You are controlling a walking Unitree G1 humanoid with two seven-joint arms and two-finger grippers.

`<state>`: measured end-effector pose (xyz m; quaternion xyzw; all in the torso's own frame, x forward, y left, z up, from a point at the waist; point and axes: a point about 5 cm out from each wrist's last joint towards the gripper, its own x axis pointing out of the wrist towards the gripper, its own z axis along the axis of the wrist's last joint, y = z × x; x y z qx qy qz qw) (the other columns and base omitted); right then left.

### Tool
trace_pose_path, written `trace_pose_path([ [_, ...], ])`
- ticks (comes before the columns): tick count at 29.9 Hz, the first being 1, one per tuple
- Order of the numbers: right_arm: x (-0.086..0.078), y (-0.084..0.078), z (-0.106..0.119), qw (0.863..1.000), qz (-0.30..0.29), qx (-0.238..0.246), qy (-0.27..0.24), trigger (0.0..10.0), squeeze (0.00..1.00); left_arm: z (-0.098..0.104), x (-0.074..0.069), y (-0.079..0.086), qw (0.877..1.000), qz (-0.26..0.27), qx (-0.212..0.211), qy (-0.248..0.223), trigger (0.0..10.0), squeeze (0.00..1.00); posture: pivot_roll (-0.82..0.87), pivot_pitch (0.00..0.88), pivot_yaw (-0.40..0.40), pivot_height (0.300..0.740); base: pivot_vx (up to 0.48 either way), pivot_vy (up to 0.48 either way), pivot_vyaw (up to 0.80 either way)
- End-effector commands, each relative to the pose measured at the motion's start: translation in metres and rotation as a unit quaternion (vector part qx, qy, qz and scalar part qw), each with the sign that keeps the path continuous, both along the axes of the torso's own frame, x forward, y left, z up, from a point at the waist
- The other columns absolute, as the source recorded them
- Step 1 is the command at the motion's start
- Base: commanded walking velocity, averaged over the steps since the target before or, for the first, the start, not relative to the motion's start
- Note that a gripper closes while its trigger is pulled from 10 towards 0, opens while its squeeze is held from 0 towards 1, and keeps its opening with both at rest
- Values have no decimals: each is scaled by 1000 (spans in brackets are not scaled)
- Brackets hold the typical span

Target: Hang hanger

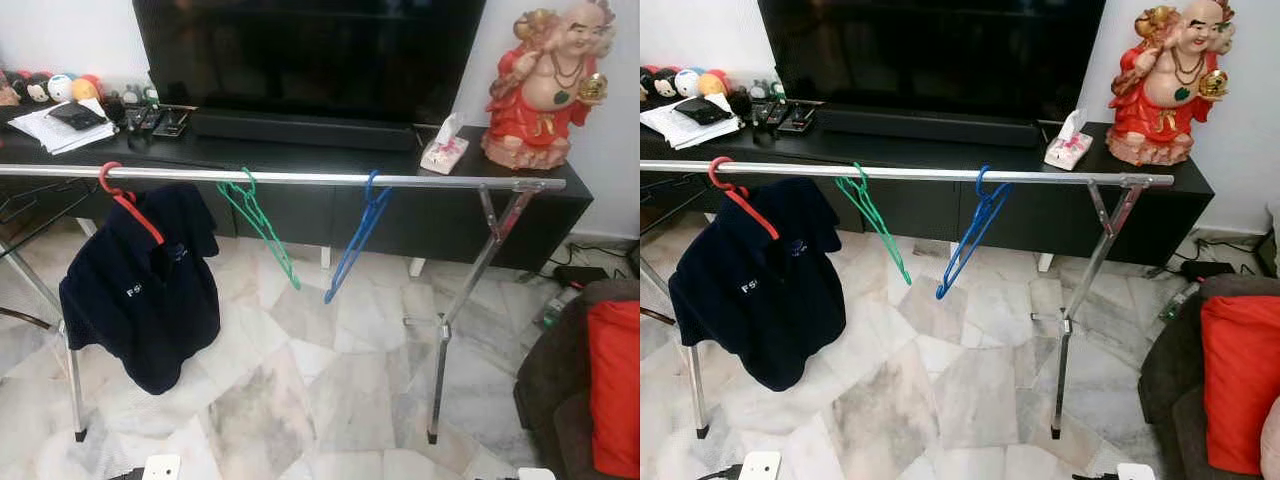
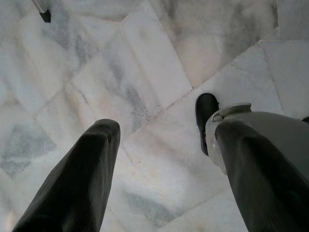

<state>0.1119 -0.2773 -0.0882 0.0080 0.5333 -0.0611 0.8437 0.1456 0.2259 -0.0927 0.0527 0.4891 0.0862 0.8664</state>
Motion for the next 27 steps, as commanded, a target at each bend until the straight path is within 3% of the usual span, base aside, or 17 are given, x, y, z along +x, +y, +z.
trace_pose_path([
  [1,0,-2,1,1000,-8,-2,-8,10000,0,-3,-9,1,1000,7,-6,15,10000,0,-32,0,-2,740,0,266,0],
  [12,-1,-2,0,1000,-18,-9,-9,10000,0,-6,-25,11,999,9,-9,34,10000,0,-38,0,4,740,0,290,0],
  [27,-3,-2,0,1000,-21,-14,-10,10000,0,-10,-35,7,999,6,-15,48,10000,0,-48,0,13,740,0,287,0],
])
